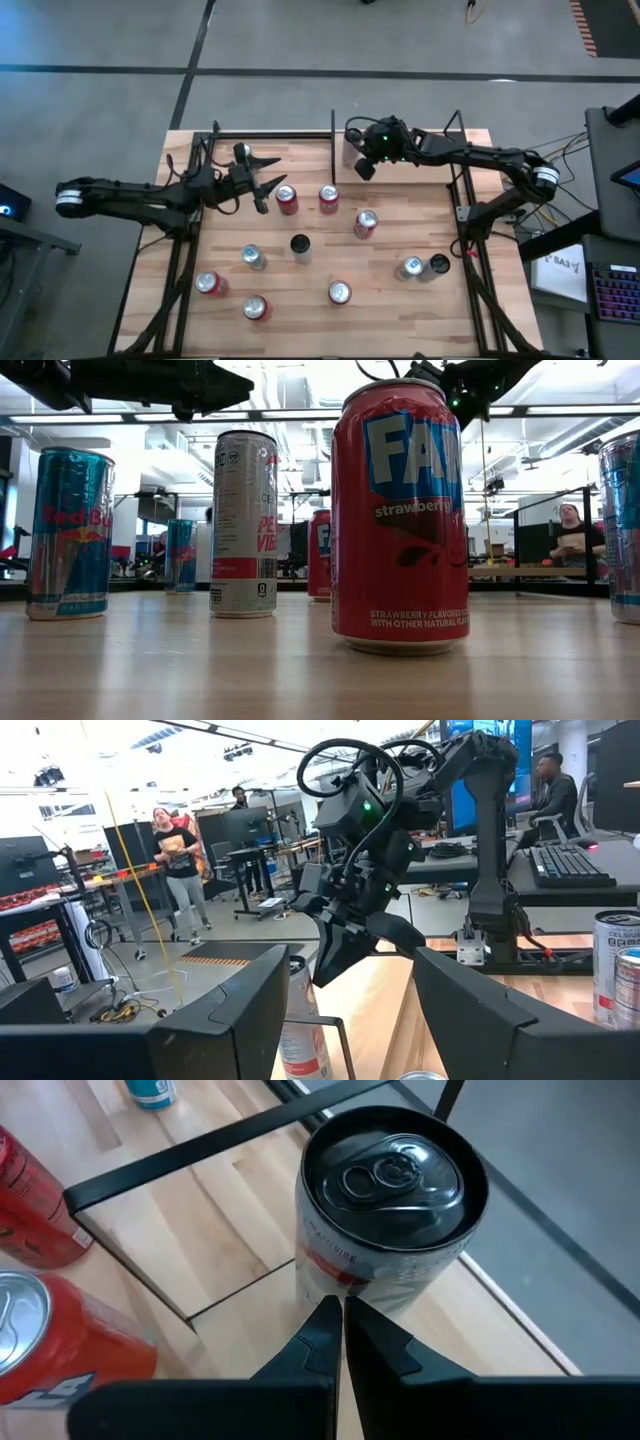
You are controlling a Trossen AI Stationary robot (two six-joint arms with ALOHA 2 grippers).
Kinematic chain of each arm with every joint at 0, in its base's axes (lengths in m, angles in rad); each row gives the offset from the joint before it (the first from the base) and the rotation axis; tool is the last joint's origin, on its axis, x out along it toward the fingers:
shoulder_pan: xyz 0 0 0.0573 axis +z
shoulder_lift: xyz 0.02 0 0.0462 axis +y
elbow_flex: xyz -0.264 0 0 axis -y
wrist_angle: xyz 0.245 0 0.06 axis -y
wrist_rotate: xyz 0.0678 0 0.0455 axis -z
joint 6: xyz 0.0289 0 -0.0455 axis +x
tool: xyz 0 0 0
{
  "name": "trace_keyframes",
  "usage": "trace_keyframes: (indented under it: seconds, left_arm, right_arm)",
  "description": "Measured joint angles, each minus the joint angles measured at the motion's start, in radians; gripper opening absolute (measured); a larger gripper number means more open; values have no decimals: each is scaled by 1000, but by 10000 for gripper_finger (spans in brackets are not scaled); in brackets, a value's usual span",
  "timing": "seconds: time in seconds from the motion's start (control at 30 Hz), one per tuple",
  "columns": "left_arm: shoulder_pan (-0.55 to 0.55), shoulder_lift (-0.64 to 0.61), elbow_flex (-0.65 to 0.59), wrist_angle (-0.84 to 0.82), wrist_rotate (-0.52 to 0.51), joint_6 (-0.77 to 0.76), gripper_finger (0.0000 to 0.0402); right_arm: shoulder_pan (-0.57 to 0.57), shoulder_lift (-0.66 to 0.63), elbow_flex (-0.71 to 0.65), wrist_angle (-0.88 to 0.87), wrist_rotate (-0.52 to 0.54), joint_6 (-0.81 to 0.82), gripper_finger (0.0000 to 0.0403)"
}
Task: Place canned beverage on shelf
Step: Put the top white soda can on the shelf
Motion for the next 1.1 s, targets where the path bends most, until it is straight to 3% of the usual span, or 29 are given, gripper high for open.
trace_keyframes:
  seconds: [0.47,0.8,1.1]
  left_arm:
    - [0,0,0,0,0,4,201]
    - [1,0,0,12,-1,15,201]
    - [1,0,0,14,-1,15,201]
  right_arm:
    - [-1,27,1,-20,-37,4,9]
    - [-6,27,1,79,24,-48,9]
    - [-3,37,0,41,-64,-14,9]
